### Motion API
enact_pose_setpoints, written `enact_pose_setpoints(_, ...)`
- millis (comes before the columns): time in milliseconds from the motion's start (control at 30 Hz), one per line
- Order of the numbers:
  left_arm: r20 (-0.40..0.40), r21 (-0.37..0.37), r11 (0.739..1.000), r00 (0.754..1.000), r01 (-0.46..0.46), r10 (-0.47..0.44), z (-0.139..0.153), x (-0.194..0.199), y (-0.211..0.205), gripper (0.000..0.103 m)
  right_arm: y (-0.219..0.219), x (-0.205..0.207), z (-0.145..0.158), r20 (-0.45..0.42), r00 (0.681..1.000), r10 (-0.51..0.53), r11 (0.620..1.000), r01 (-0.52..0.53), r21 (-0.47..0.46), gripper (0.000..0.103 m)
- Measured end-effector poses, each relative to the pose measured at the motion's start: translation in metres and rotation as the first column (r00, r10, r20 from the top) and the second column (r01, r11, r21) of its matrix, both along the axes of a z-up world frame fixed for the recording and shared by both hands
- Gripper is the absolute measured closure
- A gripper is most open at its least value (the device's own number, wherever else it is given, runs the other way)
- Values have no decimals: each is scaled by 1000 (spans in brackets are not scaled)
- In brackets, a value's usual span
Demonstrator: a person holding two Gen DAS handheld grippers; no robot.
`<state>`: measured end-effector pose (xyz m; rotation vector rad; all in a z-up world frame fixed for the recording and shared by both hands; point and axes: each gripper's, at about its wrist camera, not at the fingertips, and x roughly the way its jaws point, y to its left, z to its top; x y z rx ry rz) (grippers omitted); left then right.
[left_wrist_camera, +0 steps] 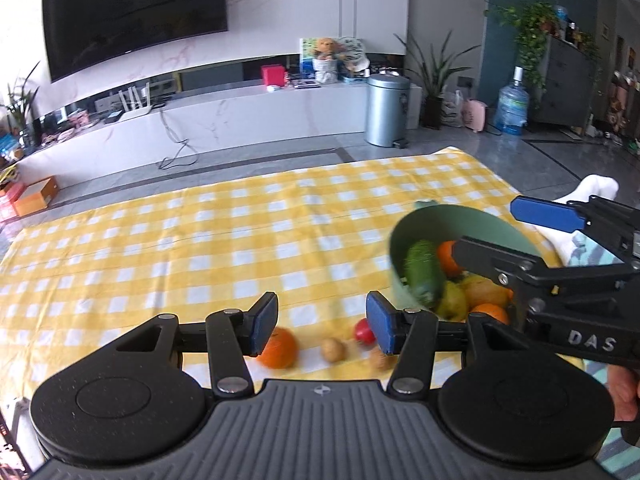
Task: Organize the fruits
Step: 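Withdraw both grippers toward the tomato, orange and kiwis left on the cloth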
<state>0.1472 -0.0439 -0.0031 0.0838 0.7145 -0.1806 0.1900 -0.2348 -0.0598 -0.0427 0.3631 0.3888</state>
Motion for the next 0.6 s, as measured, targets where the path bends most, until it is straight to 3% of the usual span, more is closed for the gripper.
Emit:
enact_pose_setpoints(467,-29,-36,997,998,-64,63,-18,-1,60,43,76,-6,-12,-40,981,188,973,-192,-127,32)
enact_pose_setpoints(600,-21,-36,998,998,-52,51,-26,-2,67,43,102,-18,-27,-22,978,207,950,-206,-233,43)
